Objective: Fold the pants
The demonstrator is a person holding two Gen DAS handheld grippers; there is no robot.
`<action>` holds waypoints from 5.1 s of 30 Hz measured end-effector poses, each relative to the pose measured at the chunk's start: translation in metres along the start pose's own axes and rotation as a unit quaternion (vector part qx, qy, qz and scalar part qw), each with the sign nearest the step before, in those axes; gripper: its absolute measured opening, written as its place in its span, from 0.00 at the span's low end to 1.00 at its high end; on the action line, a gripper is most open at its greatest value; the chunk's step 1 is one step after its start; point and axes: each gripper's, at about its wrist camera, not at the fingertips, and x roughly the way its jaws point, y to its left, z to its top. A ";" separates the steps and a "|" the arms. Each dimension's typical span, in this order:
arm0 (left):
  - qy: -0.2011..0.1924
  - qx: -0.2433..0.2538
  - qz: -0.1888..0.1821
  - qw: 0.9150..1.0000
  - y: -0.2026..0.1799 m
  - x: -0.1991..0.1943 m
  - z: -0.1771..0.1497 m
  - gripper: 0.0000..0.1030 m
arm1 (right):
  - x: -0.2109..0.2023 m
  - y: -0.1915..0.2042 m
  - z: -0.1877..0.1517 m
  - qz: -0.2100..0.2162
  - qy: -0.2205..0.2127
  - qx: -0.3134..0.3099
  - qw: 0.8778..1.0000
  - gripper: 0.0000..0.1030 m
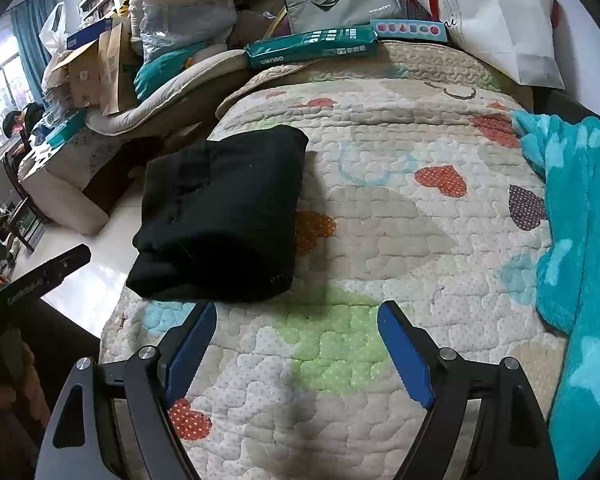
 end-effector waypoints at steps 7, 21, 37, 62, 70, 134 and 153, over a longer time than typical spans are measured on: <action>-0.016 0.054 0.010 0.998 -0.023 -0.011 -0.010 0.74 | 0.000 0.006 -0.003 -0.014 -0.011 -0.008 1.000 0.85; 0.014 0.054 0.004 0.998 -0.026 0.000 -0.014 0.74 | 0.010 0.011 -0.009 -0.023 -0.001 -0.018 1.000 0.86; 0.017 0.055 0.007 0.998 -0.025 0.000 -0.015 0.74 | 0.010 0.014 -0.010 -0.027 -0.002 -0.024 0.999 0.87; 0.035 0.053 0.007 0.998 -0.020 0.007 -0.019 0.74 | 0.010 0.014 -0.012 -0.029 -0.001 -0.026 0.999 0.89; 0.066 0.008 -0.039 0.997 -0.007 0.016 -0.009 0.74 | 0.005 0.008 -0.009 -0.032 -0.005 -0.021 0.999 0.89; 0.198 -0.123 -0.292 0.927 -0.041 0.158 0.073 0.66 | 0.179 -0.035 0.124 0.270 0.126 0.177 0.938 0.64; 0.129 -0.106 -0.326 0.930 -0.054 0.104 0.133 0.40 | 0.093 0.006 0.202 0.250 0.042 0.088 0.963 0.36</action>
